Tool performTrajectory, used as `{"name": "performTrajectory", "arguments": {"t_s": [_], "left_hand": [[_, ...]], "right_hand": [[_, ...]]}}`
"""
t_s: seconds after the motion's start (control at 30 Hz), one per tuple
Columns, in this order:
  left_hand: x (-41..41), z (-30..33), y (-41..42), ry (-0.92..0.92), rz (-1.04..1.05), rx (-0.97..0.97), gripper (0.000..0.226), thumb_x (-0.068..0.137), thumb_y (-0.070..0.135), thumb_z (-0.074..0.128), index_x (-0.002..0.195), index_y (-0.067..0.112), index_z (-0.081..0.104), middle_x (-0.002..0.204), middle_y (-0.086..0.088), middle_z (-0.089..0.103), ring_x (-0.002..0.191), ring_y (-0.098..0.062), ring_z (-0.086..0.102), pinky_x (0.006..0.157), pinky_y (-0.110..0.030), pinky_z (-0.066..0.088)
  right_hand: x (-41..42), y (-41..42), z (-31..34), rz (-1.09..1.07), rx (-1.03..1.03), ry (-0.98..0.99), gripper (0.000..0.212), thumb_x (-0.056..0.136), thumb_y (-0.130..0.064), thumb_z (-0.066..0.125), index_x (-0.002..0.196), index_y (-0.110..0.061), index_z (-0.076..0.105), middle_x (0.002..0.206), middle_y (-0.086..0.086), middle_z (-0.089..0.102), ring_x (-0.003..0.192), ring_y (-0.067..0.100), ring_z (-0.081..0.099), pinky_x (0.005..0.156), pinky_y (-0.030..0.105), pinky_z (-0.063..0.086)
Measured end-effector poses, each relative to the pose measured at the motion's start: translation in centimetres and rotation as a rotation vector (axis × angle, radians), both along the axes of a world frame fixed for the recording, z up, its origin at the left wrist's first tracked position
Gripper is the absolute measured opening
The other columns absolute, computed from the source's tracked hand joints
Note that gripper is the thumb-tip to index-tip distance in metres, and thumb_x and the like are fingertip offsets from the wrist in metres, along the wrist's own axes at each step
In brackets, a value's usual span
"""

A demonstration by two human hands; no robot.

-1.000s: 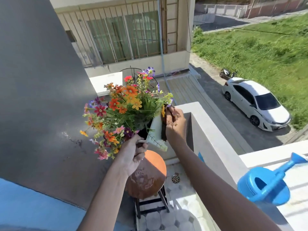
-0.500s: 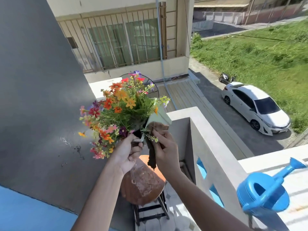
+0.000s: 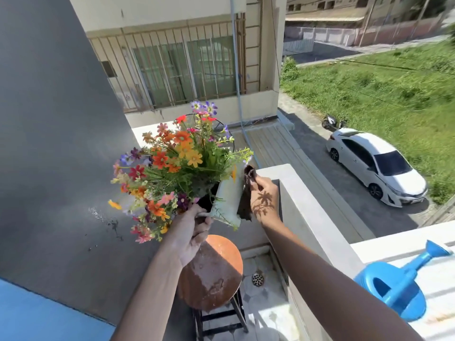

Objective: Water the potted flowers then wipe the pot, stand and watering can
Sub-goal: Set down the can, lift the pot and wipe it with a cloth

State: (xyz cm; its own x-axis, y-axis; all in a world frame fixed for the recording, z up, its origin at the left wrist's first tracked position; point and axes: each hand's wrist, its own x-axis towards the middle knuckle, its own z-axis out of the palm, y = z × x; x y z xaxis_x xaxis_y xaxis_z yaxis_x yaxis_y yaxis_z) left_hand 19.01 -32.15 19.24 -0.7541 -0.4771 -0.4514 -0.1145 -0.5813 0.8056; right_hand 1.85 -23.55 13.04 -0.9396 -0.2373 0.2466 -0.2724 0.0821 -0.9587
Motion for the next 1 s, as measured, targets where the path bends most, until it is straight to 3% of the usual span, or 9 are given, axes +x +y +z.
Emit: {"name": "performTrajectory", "arguments": {"t_s": [0.07,0.17,0.3,0.47,0.6,0.67,0.83,0.93,1.0], "left_hand": [[-0.1,0.2,0.4,-0.011,-0.01,-0.045,0.031,0.099,0.015,0.041,0.068,0.014,0.043,0.057,-0.002,0.044,0.033,-0.004,0.023,0.026,-0.016,0.016],[-0.3,0.6,0.8,-0.001,-0.003,-0.066,0.035,0.1,0.016,0.04,0.066,0.014,0.046,0.06,-0.002,0.043,0.035,-0.004,0.022,0.028,-0.016,0.014],[-0.8,1.5,0.9,0.015,0.02,-0.054,0.039,0.099,0.015,0.04,0.06,0.013,0.041,0.062,-0.006,0.043,0.033,-0.004,0.021,0.029,-0.016,0.013],[-1.3,2.2,0.1,-0.053,0.09,-0.076,0.03,0.099,0.018,0.043,0.069,0.012,0.047,0.048,-0.002,0.048,0.028,-0.004,0.026,0.027,-0.015,0.014],[-1.4,1.7,-0.2,-0.039,0.064,-0.075,0.025,0.101,0.024,0.038,0.083,0.011,0.049,0.053,-0.001,0.048,0.032,-0.004,0.025,0.028,-0.016,0.014],[-1.5,1.9,0.0,-0.027,0.04,-0.087,0.027,0.099,0.018,0.037,0.076,0.01,0.049,0.053,-0.001,0.047,0.031,-0.004,0.022,0.029,-0.016,0.013],[-1.3,2.5,0.5,-0.031,0.007,-0.164,0.033,0.1,0.014,0.037,0.068,0.011,0.044,0.055,-0.007,0.047,0.032,-0.006,0.021,0.029,-0.017,0.015],[-1.1,2.7,0.3,-0.03,-0.044,-0.179,0.031,0.099,0.013,0.036,0.069,0.011,0.042,0.055,-0.007,0.047,0.033,-0.006,0.021,0.03,-0.018,0.014],[-0.9,2.9,0.2,-0.043,-0.081,-0.202,0.03,0.1,0.014,0.036,0.072,0.01,0.045,0.053,-0.005,0.047,0.033,-0.006,0.021,0.031,-0.019,0.013]], "right_hand": [[0.1,0.1,1.9,-0.018,-0.003,0.048,0.015,0.097,-0.012,0.056,0.089,-0.015,0.069,0.072,-0.001,0.05,0.057,-0.009,0.047,0.056,0.015,0.033],[1.9,-0.1,4.4,0.01,-0.103,0.106,0.008,0.096,-0.004,0.056,0.096,-0.005,0.064,0.081,-0.007,0.055,0.069,-0.017,0.052,0.068,0.012,0.037],[5.4,0.4,3.8,0.043,-0.091,0.255,0.019,0.093,-0.01,0.057,0.103,-0.006,0.073,0.1,0.003,0.065,0.094,0.003,0.058,0.084,0.024,0.046],[8.9,2.8,-0.6,0.163,0.046,0.457,0.027,0.089,0.001,0.058,0.111,-0.009,0.071,0.102,0.005,0.06,0.092,0.003,0.053,0.079,0.007,0.039],[8.9,3.4,-2.8,0.151,0.14,0.382,0.029,0.085,0.001,0.058,0.109,-0.007,0.072,0.104,0.008,0.064,0.093,0.002,0.054,0.08,0.005,0.04],[8.4,3.0,-1.9,0.117,0.133,0.341,0.03,0.085,0.0,0.057,0.109,-0.007,0.073,0.104,0.005,0.068,0.095,0.003,0.057,0.079,0.012,0.044],[6.2,1.2,2.6,0.01,-0.02,0.287,0.024,0.089,-0.002,0.058,0.108,-0.001,0.074,0.105,0.007,0.071,0.098,0.011,0.064,0.086,0.004,0.041],[4.4,0.9,5.1,-0.022,-0.105,0.28,0.02,0.094,0.0,0.057,0.107,-0.001,0.072,0.102,0.005,0.064,0.097,-0.014,0.055,0.09,0.004,0.038],[3.1,1.2,6.1,-0.004,-0.157,0.222,0.019,0.096,-0.005,0.057,0.11,-0.001,0.069,0.102,-0.003,0.062,0.097,-0.017,0.053,0.091,0.013,0.042]]}}
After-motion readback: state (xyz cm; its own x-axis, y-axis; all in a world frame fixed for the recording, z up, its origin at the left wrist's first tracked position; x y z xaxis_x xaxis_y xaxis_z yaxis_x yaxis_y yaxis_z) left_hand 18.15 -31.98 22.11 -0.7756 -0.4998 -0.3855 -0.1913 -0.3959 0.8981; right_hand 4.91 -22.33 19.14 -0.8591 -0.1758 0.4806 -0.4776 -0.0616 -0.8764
